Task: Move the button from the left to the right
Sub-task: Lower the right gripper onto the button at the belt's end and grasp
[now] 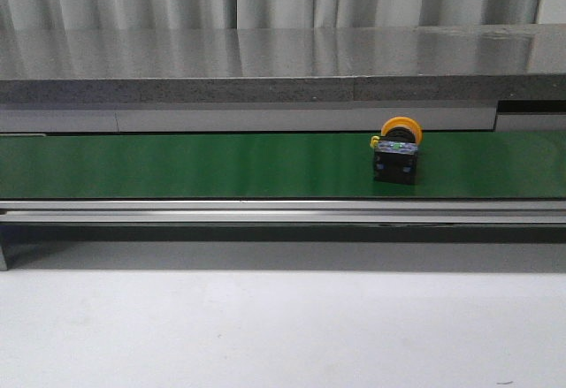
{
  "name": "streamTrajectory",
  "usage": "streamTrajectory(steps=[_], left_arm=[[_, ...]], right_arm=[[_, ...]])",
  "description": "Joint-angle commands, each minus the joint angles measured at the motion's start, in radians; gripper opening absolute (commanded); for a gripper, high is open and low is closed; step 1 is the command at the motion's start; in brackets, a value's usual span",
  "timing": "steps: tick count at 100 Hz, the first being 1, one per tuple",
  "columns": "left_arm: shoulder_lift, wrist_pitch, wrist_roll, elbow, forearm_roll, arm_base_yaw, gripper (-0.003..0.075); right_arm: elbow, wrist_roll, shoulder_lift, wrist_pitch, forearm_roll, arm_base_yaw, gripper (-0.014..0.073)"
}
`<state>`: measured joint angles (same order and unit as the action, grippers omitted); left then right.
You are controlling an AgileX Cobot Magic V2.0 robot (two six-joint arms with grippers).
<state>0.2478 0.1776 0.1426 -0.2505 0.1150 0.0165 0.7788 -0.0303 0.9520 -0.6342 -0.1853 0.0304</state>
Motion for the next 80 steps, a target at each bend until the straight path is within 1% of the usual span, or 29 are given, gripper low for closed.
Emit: streamTrajectory(steps=[1,24,56,71,80], left_arm=[[0.007,-0.085,-0.002,-0.03,0.002,0.007,0.0005],[0.007,-0.085,-0.002,-0.03,0.002,0.007,0.0005],[0.007,-0.085,-0.002,-0.03,0.002,0.007,0.0005],[0.007,-0.085,-0.002,-0.03,0.002,0.007,0.0005],[0.007,-0.085,-0.002,-0.03,0.002,0.007,0.0005]], right_arm=[[0.043,0.003,0.014,0.074,-0.015,-0.002,0.0552],[0.052,0.03,0.107,0.09,-0.015,0.012,0.0552],[0.052,0.047,0.268,0.199,-0.015,0.105,0.0552],[0.052,0.054,0.335,0.27,-0.015,0.127,0.0552],[0.061,0.054,0.368,0.283,-0.015,0.131,0.0552]])
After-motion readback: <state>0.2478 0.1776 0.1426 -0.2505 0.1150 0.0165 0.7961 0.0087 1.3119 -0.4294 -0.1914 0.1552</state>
